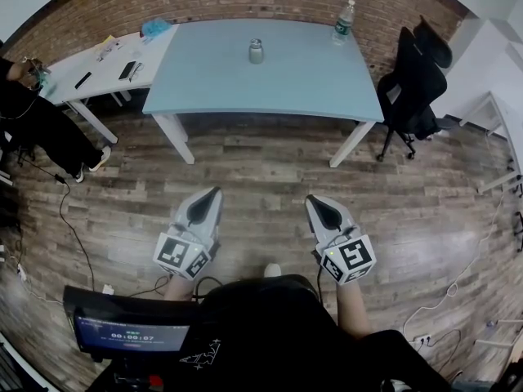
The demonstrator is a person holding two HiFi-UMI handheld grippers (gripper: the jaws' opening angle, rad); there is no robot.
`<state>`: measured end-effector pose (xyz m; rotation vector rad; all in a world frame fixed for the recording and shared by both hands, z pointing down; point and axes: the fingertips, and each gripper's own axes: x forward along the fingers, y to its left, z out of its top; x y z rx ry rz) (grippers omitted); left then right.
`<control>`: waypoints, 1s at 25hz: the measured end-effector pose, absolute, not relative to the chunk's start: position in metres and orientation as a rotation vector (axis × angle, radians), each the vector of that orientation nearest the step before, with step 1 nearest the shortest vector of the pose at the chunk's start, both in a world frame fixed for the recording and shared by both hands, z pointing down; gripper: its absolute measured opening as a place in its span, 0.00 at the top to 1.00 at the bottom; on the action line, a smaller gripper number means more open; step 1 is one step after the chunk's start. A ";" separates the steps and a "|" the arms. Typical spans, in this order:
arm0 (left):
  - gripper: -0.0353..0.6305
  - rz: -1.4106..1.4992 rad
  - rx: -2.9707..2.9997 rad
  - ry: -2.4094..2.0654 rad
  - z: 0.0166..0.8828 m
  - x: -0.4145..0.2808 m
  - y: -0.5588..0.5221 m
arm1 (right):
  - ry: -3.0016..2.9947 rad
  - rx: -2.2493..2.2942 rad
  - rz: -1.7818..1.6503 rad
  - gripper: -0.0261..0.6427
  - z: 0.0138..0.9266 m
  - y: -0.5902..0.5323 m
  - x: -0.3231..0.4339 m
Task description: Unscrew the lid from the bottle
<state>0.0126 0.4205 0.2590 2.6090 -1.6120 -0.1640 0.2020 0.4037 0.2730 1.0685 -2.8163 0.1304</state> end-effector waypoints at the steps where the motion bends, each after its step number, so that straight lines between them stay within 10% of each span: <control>1: 0.95 -0.164 2.608 -1.617 0.257 0.011 0.421 | -2.819 1.063 0.129 0.96 0.272 0.405 0.199; 25: 0.95 -0.172 2.562 -1.678 0.250 0.001 0.418 | -2.847 0.966 0.122 0.96 0.265 0.398 0.183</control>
